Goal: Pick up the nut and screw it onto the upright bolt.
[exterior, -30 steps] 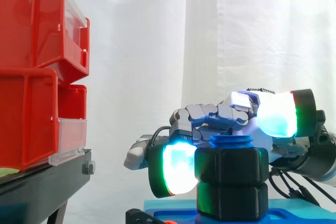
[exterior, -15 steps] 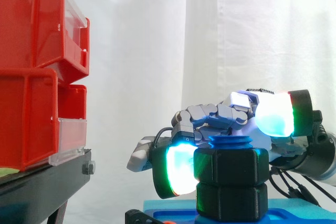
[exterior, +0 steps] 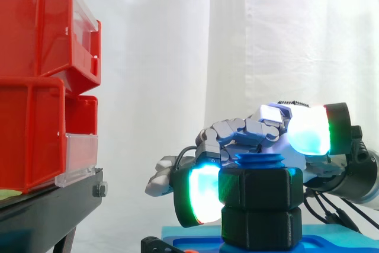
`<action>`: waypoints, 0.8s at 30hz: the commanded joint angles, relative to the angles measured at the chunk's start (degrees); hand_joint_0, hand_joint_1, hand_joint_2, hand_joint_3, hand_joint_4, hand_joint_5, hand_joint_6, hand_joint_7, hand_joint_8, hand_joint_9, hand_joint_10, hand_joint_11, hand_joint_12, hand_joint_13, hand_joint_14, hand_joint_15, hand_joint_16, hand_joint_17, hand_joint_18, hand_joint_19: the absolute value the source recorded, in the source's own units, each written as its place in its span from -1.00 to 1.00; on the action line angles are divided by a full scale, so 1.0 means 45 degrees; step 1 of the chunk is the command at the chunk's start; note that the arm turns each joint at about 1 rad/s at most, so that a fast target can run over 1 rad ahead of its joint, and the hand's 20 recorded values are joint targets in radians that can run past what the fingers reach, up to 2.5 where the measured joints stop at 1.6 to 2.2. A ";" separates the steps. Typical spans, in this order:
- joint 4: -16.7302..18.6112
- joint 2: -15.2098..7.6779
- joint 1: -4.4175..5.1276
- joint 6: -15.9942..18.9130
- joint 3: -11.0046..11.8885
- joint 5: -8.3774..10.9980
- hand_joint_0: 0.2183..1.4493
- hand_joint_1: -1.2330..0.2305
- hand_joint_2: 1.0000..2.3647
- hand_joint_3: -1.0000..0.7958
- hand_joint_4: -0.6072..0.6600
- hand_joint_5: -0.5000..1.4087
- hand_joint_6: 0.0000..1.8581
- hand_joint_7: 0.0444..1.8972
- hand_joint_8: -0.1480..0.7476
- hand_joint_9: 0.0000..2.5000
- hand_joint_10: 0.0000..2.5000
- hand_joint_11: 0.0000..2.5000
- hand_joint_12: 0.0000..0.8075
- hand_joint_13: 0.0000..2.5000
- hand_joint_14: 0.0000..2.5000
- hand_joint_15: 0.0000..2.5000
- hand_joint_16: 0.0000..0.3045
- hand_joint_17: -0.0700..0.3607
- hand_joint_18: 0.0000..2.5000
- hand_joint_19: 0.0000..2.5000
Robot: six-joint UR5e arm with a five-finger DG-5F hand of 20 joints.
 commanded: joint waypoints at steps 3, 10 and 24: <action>0.0000 0.0013 -0.0007 0.0000 -0.0005 -0.0005 -0.65 0.36 -1.00 -0.44 0.36 -0.63 -0.19 0.02 0.00 -0.58 -1.00 -1.00 -0.15 -0.70 -1.00 -1.00 -0.65 -0.11 -0.90 -1.00; 0.0000 0.0013 -0.0027 0.0000 -0.0005 -0.0024 -0.65 0.36 -1.00 -0.44 0.36 -0.63 -0.19 0.01 0.00 -0.58 -1.00 -1.00 -0.15 -0.70 -1.00 -1.00 -0.65 -0.12 -0.90 -1.00; -0.0059 0.0247 -0.0046 0.0039 0.0015 -0.0024 -0.65 0.36 -1.00 -0.44 0.35 -0.67 -0.46 0.31 -0.04 -0.62 -1.00 -1.00 -0.14 -0.70 -1.00 -1.00 -0.64 -0.10 -0.89 -1.00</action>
